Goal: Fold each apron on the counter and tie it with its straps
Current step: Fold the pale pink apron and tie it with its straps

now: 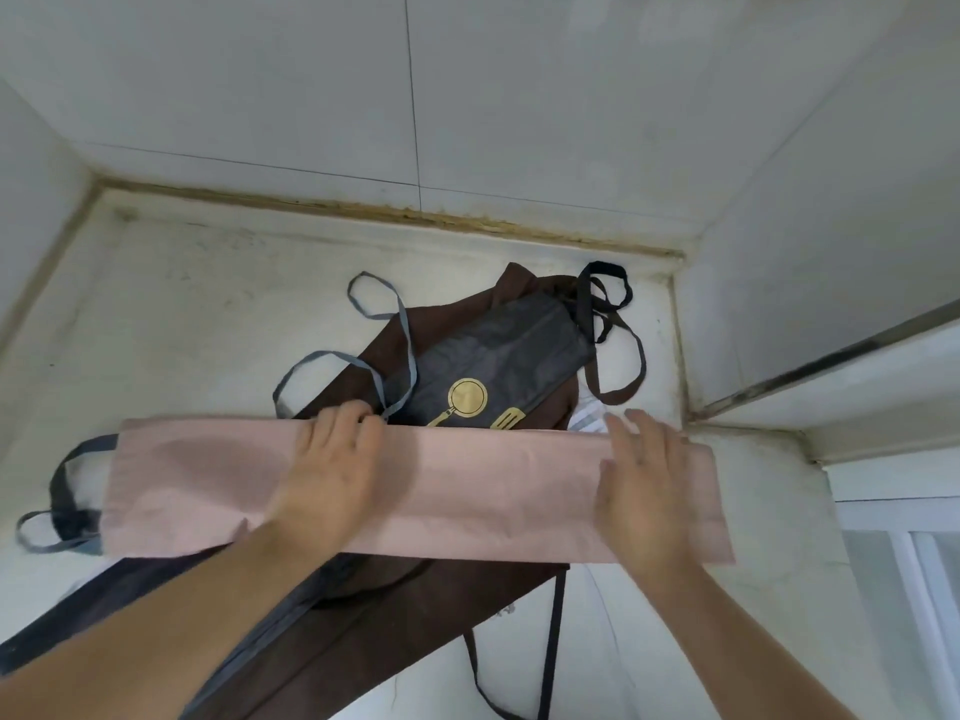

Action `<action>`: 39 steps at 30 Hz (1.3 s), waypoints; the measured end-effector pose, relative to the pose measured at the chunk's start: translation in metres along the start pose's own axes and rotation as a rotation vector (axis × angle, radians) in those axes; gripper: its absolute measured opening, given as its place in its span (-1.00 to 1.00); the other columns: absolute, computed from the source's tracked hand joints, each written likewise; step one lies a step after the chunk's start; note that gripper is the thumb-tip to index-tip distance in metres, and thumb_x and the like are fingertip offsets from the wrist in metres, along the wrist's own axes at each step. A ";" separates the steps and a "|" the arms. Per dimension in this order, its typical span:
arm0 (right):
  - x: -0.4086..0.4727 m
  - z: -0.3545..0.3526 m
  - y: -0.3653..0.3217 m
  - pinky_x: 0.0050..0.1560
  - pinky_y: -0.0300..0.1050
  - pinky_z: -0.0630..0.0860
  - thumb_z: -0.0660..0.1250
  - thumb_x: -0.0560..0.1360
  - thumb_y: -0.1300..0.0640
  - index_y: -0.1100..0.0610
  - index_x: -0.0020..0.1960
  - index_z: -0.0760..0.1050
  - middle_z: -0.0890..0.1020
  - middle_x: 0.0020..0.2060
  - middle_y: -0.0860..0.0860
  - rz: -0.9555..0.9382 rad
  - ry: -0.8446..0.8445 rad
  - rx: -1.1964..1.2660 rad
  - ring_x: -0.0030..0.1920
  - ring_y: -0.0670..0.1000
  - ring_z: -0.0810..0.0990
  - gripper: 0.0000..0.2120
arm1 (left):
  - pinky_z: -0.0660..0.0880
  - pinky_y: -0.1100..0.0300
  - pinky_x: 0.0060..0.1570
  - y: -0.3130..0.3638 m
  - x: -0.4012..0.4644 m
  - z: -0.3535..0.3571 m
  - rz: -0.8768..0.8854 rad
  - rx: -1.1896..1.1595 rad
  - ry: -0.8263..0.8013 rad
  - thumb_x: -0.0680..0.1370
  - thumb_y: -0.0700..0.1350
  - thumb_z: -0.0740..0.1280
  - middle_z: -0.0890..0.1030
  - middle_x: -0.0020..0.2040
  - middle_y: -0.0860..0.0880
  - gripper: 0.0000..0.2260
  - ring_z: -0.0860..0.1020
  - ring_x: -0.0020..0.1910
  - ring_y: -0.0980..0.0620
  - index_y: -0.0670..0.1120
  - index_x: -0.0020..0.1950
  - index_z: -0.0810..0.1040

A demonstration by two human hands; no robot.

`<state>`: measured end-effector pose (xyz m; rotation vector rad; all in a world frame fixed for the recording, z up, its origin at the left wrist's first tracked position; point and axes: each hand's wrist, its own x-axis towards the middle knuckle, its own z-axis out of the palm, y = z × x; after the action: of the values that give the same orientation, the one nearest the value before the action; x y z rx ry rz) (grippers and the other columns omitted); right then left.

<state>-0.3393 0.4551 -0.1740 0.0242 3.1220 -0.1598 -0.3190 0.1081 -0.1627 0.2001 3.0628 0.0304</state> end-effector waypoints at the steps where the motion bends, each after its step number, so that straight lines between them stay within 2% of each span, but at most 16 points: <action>1: -0.014 0.003 -0.022 0.46 0.20 0.27 0.33 0.51 0.18 0.10 0.49 0.41 0.43 0.45 0.12 -0.049 -0.031 0.041 0.38 0.24 0.42 -0.45 | 0.38 -0.07 0.15 0.016 -0.005 0.004 0.060 -0.065 -0.011 0.16 -0.46 0.46 0.48 0.20 -0.21 -0.41 0.50 0.08 -0.27 -0.20 0.18 0.54; 3: -0.042 0.013 -0.062 0.49 0.13 0.23 0.23 0.58 0.08 0.05 0.56 0.36 0.40 0.51 0.06 -0.192 -0.067 0.132 0.48 0.16 0.37 -0.47 | 0.44 -0.01 0.19 0.046 -0.015 0.018 0.165 -0.195 -0.107 0.30 -0.30 0.49 0.48 0.30 -0.14 -0.42 0.52 0.17 -0.19 -0.12 0.32 0.51; 5: -0.065 0.026 -0.079 0.59 0.12 0.16 0.14 0.66 0.01 -0.03 0.65 0.21 0.23 0.63 -0.02 -0.310 -0.130 0.148 0.62 0.06 0.18 -0.44 | 0.44 -0.02 0.34 0.060 -0.026 0.032 0.185 -0.236 -0.177 0.60 -0.06 0.32 0.43 0.46 -0.05 -0.53 0.46 0.35 -0.11 0.00 0.51 0.40; 7: -0.071 0.037 -0.062 0.62 0.20 0.12 0.06 0.69 -0.04 -0.11 0.70 0.03 0.05 0.69 -0.09 -0.320 -0.169 0.085 0.68 0.02 0.01 -0.41 | 0.24 -0.07 0.55 0.051 -0.033 0.040 0.142 -0.197 -0.218 0.75 0.13 0.02 0.26 0.63 0.04 -0.53 0.28 0.58 -0.05 0.10 0.67 0.17; 10: -0.070 0.046 -0.025 0.62 0.24 0.12 0.02 0.69 -0.07 -0.13 0.70 0.04 0.04 0.69 -0.12 -0.263 -0.151 0.029 0.68 0.01 0.02 -0.42 | -0.09 -0.12 0.62 0.009 -0.047 0.052 0.102 -0.117 -0.257 0.74 0.26 -0.16 -0.12 0.72 0.11 -0.43 -0.11 0.70 0.02 0.12 0.72 -0.15; 13: -0.068 0.044 -0.012 0.61 0.23 0.14 0.02 0.67 -0.05 -0.09 0.69 0.11 0.10 0.68 -0.10 -0.229 -0.150 0.016 0.67 0.03 0.08 -0.42 | -0.07 -0.10 0.62 -0.028 -0.060 0.046 0.054 -0.085 -0.269 0.73 0.26 -0.18 -0.13 0.72 0.09 -0.42 -0.11 0.70 0.00 0.09 0.72 -0.16; 17: -0.066 0.045 -0.015 0.60 0.23 0.16 0.02 0.66 -0.04 -0.09 0.69 0.11 0.10 0.68 -0.09 -0.219 -0.163 0.002 0.67 0.04 0.09 -0.42 | -0.15 -0.03 0.62 -0.079 -0.091 0.042 0.006 -0.088 -0.270 0.74 0.22 -0.21 -0.21 0.71 0.09 -0.44 -0.22 0.69 0.05 0.09 0.71 -0.25; 19: -0.066 0.047 -0.014 0.58 0.23 0.19 0.01 0.66 -0.03 -0.06 0.68 0.14 0.13 0.68 -0.07 -0.220 -0.159 -0.021 0.67 0.06 0.12 -0.42 | -0.15 -0.02 0.62 -0.115 -0.112 0.044 0.002 -0.075 -0.274 0.74 0.22 -0.22 -0.22 0.71 0.11 -0.45 -0.18 0.69 0.06 0.11 0.70 -0.25; 22: -0.067 0.047 -0.018 0.56 0.24 0.22 0.00 0.65 -0.02 -0.01 0.67 0.20 0.19 0.66 -0.02 -0.234 -0.165 -0.064 0.65 0.10 0.18 -0.42 | -0.14 0.00 0.60 -0.155 -0.130 0.042 -0.019 -0.048 -0.309 0.73 0.17 -0.19 -0.12 0.72 0.13 -0.47 -0.04 0.70 0.02 0.13 0.72 -0.15; 25: -0.068 0.045 -0.031 0.52 0.27 0.27 -0.01 0.62 -0.01 0.07 0.65 0.25 0.27 0.62 0.07 -0.157 -0.175 -0.088 0.61 0.18 0.25 -0.40 | -0.24 0.05 0.62 -0.147 -0.122 0.035 -0.082 -0.112 -0.300 0.63 0.05 -0.06 0.02 0.72 0.11 -0.40 -0.01 0.70 -0.01 0.14 0.71 0.04; 27: -0.068 0.041 -0.058 0.53 0.28 0.27 -0.01 0.62 -0.03 0.10 0.65 0.23 0.27 0.62 0.10 -0.104 -0.150 -0.040 0.60 0.23 0.24 -0.38 | -0.12 0.01 0.66 -0.116 -0.112 0.025 -0.092 -0.202 -0.225 0.59 0.03 -0.03 0.17 0.69 0.07 -0.40 0.06 0.68 -0.01 0.07 0.67 0.24; 28: -0.069 0.036 -0.078 0.57 0.25 0.22 -0.02 0.64 -0.05 0.08 0.67 0.16 0.22 0.64 0.08 -0.092 -0.150 0.007 0.62 0.20 0.19 -0.39 | -0.06 -0.01 0.65 -0.096 -0.105 0.021 -0.075 -0.255 -0.188 0.63 0.05 -0.06 0.18 0.68 0.07 -0.43 0.08 0.67 -0.01 0.07 0.66 0.25; 31: -0.077 0.035 -0.130 0.65 0.14 0.03 -0.11 0.69 -0.10 -0.12 0.70 -0.08 -0.01 0.69 -0.09 -0.229 -0.190 0.081 0.68 0.05 -0.05 -0.42 | -0.04 -0.09 0.65 -0.035 -0.088 0.026 -0.039 -0.371 -0.174 0.69 0.10 -0.17 0.00 0.70 0.16 -0.46 -0.04 0.68 0.03 0.18 0.70 0.01; 34: -0.083 0.046 -0.125 0.67 0.13 -0.08 -0.12 0.71 -0.15 -0.23 0.68 -0.22 -0.16 0.68 -0.19 -0.327 -0.248 0.051 0.68 -0.02 -0.19 -0.43 | -0.05 -0.14 0.65 -0.029 -0.088 0.048 0.008 -0.279 -0.222 0.71 0.16 -0.25 -0.15 0.72 0.12 -0.46 -0.16 0.69 0.03 0.16 0.70 -0.22; 37: -0.079 0.053 -0.094 0.67 0.11 -0.07 -0.10 0.72 -0.17 -0.20 0.69 -0.22 -0.17 0.68 -0.21 -0.383 -0.246 0.012 0.67 -0.07 -0.21 -0.42 | -0.14 -0.01 0.65 -0.075 -0.104 0.056 0.053 -0.228 -0.225 0.72 0.20 -0.21 -0.21 0.70 0.14 -0.44 -0.21 0.68 0.10 0.10 0.70 -0.25; 39: -0.077 0.054 -0.086 0.66 0.10 -0.08 -0.10 0.71 -0.18 -0.20 0.69 -0.23 -0.18 0.67 -0.22 -0.400 -0.268 0.017 0.67 -0.10 -0.22 -0.41 | -0.12 0.04 0.65 -0.104 -0.114 0.052 0.050 -0.283 -0.221 0.74 0.18 -0.09 -0.14 0.71 0.15 -0.43 -0.13 0.69 0.11 0.08 0.72 -0.14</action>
<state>-0.2631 0.3627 -0.2179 -0.5721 2.8182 -0.1760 -0.2158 -0.0097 -0.2088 0.2436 2.7914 0.4117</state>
